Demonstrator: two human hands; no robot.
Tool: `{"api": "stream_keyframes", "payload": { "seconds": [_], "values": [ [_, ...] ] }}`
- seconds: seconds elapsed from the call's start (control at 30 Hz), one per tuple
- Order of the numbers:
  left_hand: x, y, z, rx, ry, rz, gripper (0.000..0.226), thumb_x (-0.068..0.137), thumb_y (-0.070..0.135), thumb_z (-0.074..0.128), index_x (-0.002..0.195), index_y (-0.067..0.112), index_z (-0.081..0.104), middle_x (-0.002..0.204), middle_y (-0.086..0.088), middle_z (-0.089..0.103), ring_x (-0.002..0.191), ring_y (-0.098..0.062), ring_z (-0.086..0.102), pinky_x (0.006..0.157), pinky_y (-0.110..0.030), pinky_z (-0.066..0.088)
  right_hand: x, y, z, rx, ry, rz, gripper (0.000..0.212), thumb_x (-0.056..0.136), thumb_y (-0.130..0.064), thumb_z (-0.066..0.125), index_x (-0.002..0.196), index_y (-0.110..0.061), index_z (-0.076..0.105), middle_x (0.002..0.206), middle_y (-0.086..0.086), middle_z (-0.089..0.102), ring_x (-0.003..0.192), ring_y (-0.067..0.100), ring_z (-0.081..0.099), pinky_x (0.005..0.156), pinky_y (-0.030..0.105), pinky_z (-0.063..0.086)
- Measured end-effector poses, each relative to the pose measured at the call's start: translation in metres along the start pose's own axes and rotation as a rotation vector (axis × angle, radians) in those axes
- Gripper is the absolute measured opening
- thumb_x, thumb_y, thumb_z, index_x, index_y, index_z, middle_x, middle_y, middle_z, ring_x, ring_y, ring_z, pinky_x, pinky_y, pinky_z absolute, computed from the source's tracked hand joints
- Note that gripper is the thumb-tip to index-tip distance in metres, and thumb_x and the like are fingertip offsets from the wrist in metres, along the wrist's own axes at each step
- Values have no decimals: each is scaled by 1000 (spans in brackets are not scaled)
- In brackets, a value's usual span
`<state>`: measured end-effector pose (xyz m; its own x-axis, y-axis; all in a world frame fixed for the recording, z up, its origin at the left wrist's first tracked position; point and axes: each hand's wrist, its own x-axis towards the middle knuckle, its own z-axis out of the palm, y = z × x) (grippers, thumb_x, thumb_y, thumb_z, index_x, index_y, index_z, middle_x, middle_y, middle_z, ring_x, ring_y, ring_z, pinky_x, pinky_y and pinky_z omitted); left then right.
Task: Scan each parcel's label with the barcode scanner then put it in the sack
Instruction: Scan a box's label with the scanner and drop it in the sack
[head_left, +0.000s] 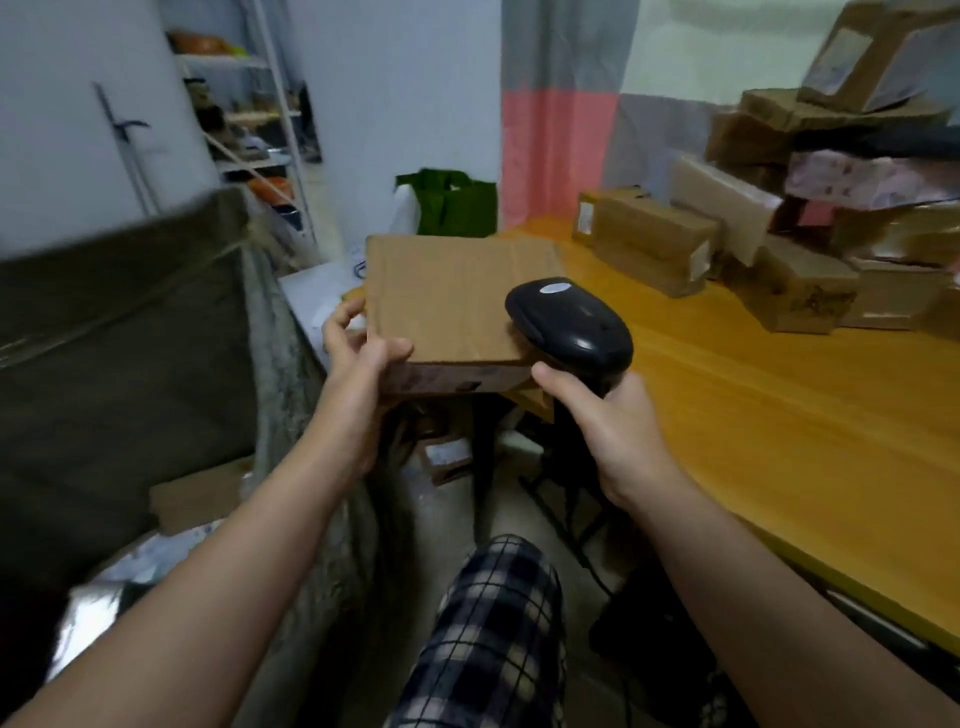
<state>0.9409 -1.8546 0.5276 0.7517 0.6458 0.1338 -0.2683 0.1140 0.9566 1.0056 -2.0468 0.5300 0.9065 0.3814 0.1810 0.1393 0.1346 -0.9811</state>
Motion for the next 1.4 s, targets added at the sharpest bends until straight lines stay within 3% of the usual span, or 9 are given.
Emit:
{"api": "stream_keyframes", "payload": {
  "seconds": [0.17, 0.23, 0.33, 0.47, 0.57, 0.73, 1.07, 1.3, 1.4],
  "values": [
    [-45, 11, -115, 306, 215, 139, 70, 58, 36, 68, 121, 44, 39, 136, -1, 44, 126, -20, 46, 103, -45, 44, -7, 36, 85, -97, -302, 105, 47, 81, -26, 77, 125, -20, 61, 115, -4, 68, 108, 12, 63, 98, 37, 50],
    [-59, 22, -151, 619, 338, 223, 69, 58, 39, 67, 120, 49, 39, 145, -2, 31, 135, -17, 32, 112, -40, 33, -12, 52, 116, -167, -391, 122, 45, 81, -28, 77, 122, -23, 60, 115, -4, 67, 106, 12, 62, 92, 32, 49],
    [-74, 28, -202, 1054, 382, 175, 76, 59, 40, 66, 131, 40, 43, 153, -3, 14, 136, -20, 15, 107, -33, 18, -24, 70, 155, -244, -489, 110, 43, 81, -26, 77, 120, -19, 59, 114, -3, 65, 105, 10, 58, 82, 21, 41],
    [-88, 18, -266, 1556, 278, -67, 82, 65, 50, 66, 141, 38, 37, 157, -4, 6, 137, -36, 12, 109, -52, 21, -40, 90, 198, -305, -640, 39, 28, 80, -20, 78, 104, -20, 63, 98, -5, 66, 93, 3, 59, 71, 4, 41],
    [-98, 19, -297, 1801, 294, -126, 78, 73, 49, 71, 141, 37, 35, 158, -6, 4, 135, -39, 11, 109, -54, 20, -48, 108, 224, -446, -724, -7, 27, 78, -24, 80, 97, -20, 62, 98, 0, 64, 91, 7, 59, 74, 16, 44],
    [-108, 23, -320, 1981, 355, -164, 73, 71, 51, 71, 135, 34, 41, 154, -12, 13, 130, -43, 21, 102, -54, 29, -58, 133, 253, -599, -914, -39, 29, 77, -32, 78, 101, -19, 66, 101, 4, 65, 97, 16, 61, 83, 31, 49],
    [-87, -29, -319, 2056, -156, -520, 75, 73, 61, 63, 141, 38, 40, 149, -7, 25, 126, -36, 28, 100, -45, 31, -59, 164, 256, -763, -1009, -24, 33, 82, -38, 70, 110, -22, 65, 105, -1, 65, 95, 16, 62, 85, 38, 54],
    [-82, -81, -304, 2091, -430, -717, 84, 88, 72, 32, 154, 23, 14, 162, -5, -2, 146, -33, -12, 115, -53, -9, -50, 162, 239, -807, -901, -49, 30, 81, -36, 70, 106, -19, 66, 105, 5, 64, 98, 21, 61, 83, 34, 50],
    [-92, -102, -296, 1976, -471, -794, 80, 92, 71, 13, 153, 20, 17, 162, -4, 1, 147, -28, -12, 117, -49, -10, -43, 152, 222, -804, -869, -72, 30, 81, -35, 72, 106, -20, 66, 106, 6, 63, 100, 20, 59, 80, 30, 46]
  ]
}}
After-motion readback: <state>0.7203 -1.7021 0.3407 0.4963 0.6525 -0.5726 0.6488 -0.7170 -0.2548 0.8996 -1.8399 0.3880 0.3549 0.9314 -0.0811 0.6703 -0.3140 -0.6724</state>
